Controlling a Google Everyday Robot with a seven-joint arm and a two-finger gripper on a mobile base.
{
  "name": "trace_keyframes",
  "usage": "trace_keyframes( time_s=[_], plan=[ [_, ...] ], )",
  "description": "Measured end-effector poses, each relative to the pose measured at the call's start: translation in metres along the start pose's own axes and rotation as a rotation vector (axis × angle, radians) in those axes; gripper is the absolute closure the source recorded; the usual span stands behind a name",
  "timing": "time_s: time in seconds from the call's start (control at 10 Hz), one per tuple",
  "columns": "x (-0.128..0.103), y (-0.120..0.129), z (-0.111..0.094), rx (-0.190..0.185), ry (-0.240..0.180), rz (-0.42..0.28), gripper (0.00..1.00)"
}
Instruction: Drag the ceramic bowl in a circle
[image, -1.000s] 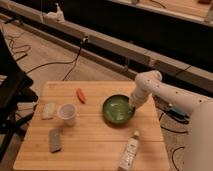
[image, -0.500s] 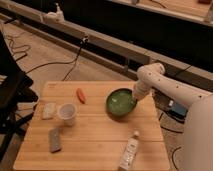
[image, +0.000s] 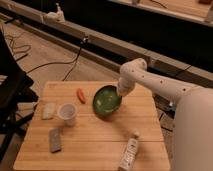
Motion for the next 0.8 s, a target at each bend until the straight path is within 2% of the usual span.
trace_keyframes(
  time_s=[0.2, 0.4, 0.6, 0.8],
  plan=[
    [0.032, 0.011, 0.003, -0.017, 0.037, -0.055, 1.00],
    [0.071, 0.000, 0.007, -0.022, 0.084, -0.056, 1.00],
    [0.090, -0.027, 0.010, -0.009, 0.121, -0.006, 1.00],
    [0.088, -0.069, 0.012, 0.025, 0.148, 0.078, 1.00]
  ],
)
